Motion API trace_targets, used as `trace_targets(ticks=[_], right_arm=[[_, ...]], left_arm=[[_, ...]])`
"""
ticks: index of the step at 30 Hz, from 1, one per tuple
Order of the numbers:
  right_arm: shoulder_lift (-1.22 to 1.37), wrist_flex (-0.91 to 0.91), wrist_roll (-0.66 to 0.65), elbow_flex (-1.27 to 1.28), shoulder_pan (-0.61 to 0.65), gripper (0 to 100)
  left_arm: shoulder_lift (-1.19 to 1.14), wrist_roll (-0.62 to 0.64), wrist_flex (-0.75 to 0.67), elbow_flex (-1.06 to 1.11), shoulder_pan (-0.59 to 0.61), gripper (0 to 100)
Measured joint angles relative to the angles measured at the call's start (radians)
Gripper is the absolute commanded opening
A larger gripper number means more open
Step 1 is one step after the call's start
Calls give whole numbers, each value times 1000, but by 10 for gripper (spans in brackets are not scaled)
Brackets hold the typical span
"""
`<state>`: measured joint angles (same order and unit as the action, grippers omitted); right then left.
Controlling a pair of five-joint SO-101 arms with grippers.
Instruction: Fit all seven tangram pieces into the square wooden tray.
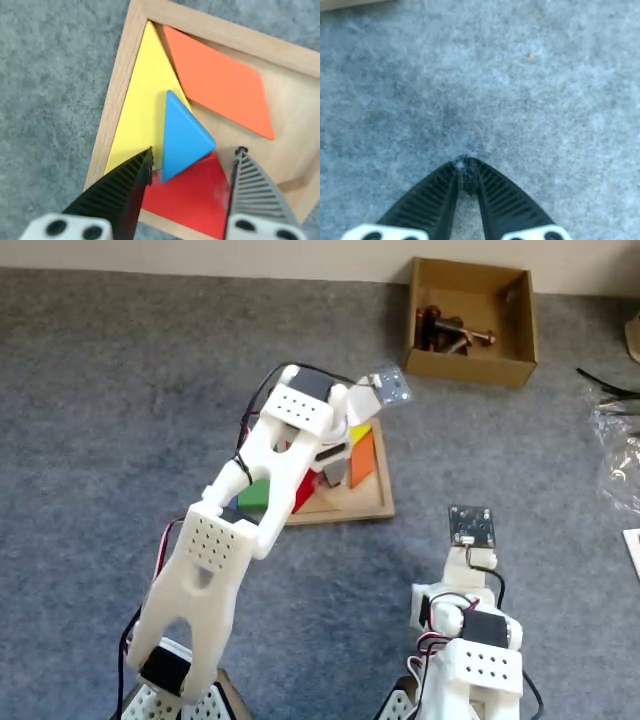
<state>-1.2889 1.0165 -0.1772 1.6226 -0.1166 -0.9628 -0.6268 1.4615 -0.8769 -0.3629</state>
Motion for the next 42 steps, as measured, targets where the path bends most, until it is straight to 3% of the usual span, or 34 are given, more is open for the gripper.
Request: trace_targets(ticks=[5,27,32,42], right_arm=[[0,0,0,0,0,5],[0,0,0,0,0,5],[0,0,0,0,0,5],[0,0,0,0,0,5]], left_arm=[[0,-55,28,0,0,245],[18,-61,66,2,-52,245],[20,-121,127,2,-84,173],[35,-152,180,0,-143,165]])
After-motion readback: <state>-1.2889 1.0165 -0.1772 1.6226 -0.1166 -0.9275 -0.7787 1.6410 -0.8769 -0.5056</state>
